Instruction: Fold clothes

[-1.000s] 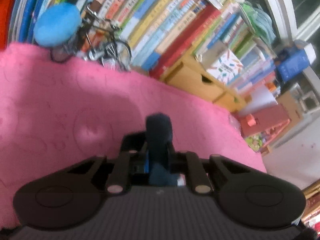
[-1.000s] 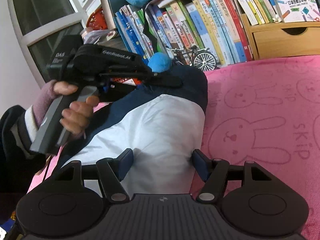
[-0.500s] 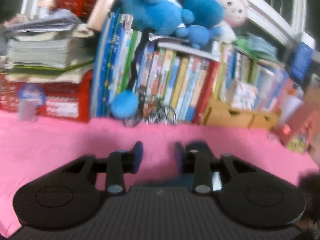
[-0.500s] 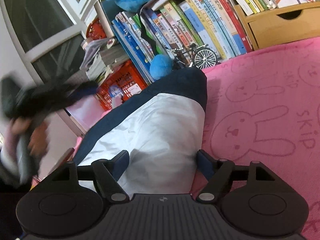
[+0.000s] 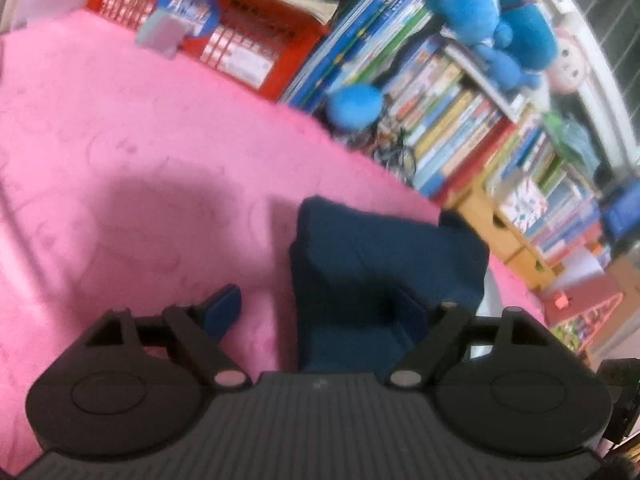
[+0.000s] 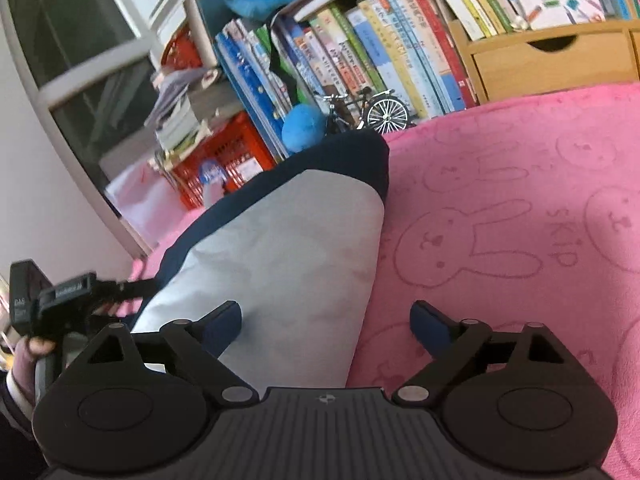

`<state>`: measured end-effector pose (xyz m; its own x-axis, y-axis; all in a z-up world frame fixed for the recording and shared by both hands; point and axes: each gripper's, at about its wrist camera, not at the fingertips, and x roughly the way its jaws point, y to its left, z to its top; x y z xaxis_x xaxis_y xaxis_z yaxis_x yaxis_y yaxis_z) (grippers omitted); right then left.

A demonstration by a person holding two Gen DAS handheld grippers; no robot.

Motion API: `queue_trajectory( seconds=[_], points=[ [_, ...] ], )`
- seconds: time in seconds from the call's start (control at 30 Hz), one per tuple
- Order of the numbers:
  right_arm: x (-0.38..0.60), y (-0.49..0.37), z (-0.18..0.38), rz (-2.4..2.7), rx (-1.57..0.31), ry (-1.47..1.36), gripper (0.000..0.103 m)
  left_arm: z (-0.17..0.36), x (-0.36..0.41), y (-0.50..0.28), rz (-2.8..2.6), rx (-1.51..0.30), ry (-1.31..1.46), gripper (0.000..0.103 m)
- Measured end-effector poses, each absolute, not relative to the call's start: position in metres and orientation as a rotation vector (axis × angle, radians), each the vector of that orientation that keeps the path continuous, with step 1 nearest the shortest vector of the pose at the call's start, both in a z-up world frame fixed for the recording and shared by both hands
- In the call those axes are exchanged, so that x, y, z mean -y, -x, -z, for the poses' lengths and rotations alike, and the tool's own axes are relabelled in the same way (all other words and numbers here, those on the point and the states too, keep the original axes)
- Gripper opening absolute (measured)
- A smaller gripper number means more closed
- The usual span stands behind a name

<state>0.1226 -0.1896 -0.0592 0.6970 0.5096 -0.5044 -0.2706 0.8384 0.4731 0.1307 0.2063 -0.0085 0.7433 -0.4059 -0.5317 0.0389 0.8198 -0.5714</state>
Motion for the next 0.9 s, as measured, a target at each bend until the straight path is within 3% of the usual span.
queue_trajectory(
  seconds=[0.13,0.17,0.2,0.23,0.27,0.43,0.57,0.9],
  points=[
    [0.179,-0.141,0.061,-0.415,-0.665,-0.362,0.101,0.013,-0.205,-0.142,0.298,-0.715,0.603,0.048],
    [0.176,-0.145,0.061,-0.410,-0.663,-0.355,0.098,0.014,-0.204,-0.143,0.306,-0.718,0.608,0.047],
    [0.174,-0.148,0.062,-0.427,-0.667,-0.366,0.084,0.014,-0.202,-0.143,0.310,-0.714,0.596,0.046],
    [0.172,-0.152,0.064,-0.455,-0.678,-0.401,0.076,0.013,-0.199,-0.143,0.313,-0.709,0.576,0.044],
    [0.171,-0.153,0.064,-0.467,-0.682,-0.425,0.076,0.012,-0.196,-0.143,0.316,-0.704,0.556,0.042],
    [0.184,-0.150,0.062,-0.443,-0.657,-0.502,0.045,-0.002,-0.185,-0.148,0.363,-0.685,0.466,0.035],
    [0.201,-0.155,0.055,-0.420,-0.635,-0.550,0.039,-0.012,-0.162,-0.169,0.403,-0.671,0.399,0.035],
    [0.281,-0.217,0.035,-0.212,-0.585,-0.493,0.039,-0.040,-0.056,-0.255,0.526,-0.589,0.225,0.033]
  ],
)
